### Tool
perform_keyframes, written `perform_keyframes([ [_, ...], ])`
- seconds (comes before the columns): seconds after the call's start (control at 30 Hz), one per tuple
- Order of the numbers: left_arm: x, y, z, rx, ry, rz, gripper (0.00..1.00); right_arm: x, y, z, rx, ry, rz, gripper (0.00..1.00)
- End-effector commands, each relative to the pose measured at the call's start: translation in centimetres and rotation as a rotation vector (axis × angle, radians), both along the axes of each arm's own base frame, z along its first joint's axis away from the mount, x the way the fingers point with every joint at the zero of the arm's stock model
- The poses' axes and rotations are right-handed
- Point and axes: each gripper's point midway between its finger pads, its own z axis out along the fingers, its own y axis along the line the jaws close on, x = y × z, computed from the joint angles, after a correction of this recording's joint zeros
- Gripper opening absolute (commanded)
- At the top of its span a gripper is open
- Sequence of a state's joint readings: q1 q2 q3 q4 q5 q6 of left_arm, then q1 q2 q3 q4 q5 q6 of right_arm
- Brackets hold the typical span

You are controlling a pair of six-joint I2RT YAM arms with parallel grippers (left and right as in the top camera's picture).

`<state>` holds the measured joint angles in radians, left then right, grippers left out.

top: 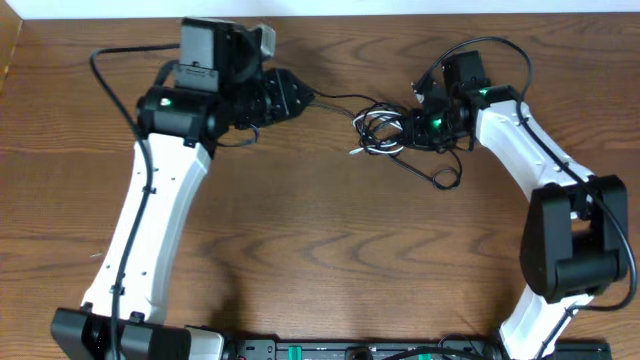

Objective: Untangle cables

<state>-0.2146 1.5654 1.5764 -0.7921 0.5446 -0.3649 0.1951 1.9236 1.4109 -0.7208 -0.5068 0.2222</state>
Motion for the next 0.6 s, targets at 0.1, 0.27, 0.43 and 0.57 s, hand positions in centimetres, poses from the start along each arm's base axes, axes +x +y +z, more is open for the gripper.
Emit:
perform_keyframes([
  [0.1, 0.5, -0.9, -4.1, 0.139, 0.041, -0.019, 0.71, -1.3, 0.5, 4.6, 0.036, -0.073, 0.046, 0.01],
  [0.27, 0.4, -3.2, -7.4, 0.161, 0.116, -0.072, 0.72, -2.8, 0.2, 4.0, 0.024, -0.006, 0.047, 0.01],
  [0.43, 0.5, -4.8, -11.3, 0.183, 0.199, -0.103, 0.72, -3.3, 0.5, 4.1, 0.033, 0.007, 0.070, 0.01],
  [0.57, 0.5, -6.5, -12.9, 0.142, 0.232, -0.150, 0.72, -3.4, 0.6, 4.2, 0.042, 0.005, 0.079, 0.01],
])
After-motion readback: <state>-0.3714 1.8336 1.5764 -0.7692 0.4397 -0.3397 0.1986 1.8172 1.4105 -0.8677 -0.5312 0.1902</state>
